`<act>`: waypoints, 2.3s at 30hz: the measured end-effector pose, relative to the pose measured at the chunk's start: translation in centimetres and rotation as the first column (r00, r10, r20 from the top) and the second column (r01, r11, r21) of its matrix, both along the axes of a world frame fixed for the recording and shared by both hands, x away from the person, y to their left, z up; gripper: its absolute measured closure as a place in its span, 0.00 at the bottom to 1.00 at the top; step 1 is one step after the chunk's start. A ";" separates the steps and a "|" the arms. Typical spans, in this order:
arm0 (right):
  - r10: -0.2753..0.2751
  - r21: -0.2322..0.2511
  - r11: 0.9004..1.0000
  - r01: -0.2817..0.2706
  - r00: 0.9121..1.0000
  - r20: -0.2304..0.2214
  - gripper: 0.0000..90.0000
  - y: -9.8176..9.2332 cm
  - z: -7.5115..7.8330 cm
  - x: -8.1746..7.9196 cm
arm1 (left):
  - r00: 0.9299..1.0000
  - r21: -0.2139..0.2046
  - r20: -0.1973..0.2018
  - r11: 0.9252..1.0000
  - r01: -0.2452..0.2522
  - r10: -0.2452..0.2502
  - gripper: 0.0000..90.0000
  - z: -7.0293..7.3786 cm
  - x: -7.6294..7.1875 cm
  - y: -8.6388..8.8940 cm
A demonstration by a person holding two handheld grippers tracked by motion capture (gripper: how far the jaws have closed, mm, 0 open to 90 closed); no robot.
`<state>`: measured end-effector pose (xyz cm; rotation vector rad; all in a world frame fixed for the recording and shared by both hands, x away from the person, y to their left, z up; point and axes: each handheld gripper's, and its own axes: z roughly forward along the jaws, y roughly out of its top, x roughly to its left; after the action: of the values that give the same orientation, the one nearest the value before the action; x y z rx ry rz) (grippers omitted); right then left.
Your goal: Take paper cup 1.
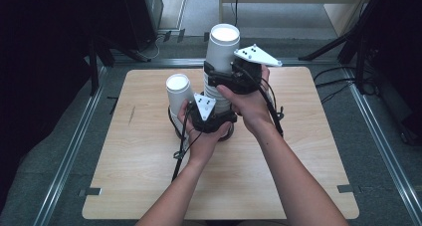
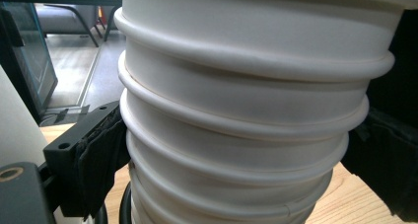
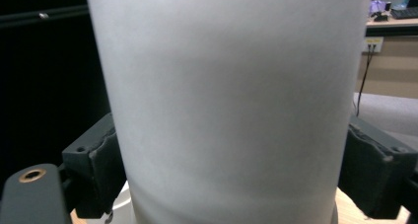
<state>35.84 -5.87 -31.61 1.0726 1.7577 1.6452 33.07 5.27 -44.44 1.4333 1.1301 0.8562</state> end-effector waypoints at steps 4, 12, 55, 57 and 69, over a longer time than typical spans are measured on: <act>0.001 0.009 1.000 -0.001 1.000 0.019 0.13 -0.3 0.5 -0.1 | 1.000 0.001 0.000 1.000 -0.003 0.003 0.03 0.0 0.0 0.0; -0.031 0.010 0.999 0.031 0.998 0.046 0.14 -0.3 1.8 -0.4 | 1.000 0.002 -0.001 1.000 -0.003 0.003 0.04 0.0 0.0 0.0; -0.132 0.100 0.989 0.108 0.952 0.275 0.16 -0.9 6.9 -4.1 | 1.000 0.008 -0.006 1.000 0.001 -0.001 0.04 0.0 0.0 0.0; -0.133 0.104 0.989 0.107 0.951 0.280 0.16 -1.1 7.0 -4.2 | 1.000 0.007 -0.006 1.000 0.002 -0.002 0.04 0.0 0.0 0.0; -0.153 0.112 0.986 0.126 0.946 0.285 0.17 -3.4 7.6 -6.4 | 1.000 0.013 -0.006 1.000 0.006 -0.006 0.04 0.1 0.0 0.1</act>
<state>29.48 -9.32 -24.03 0.9154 1.3967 1.7111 33.02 5.39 -44.39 1.4500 1.1266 0.8566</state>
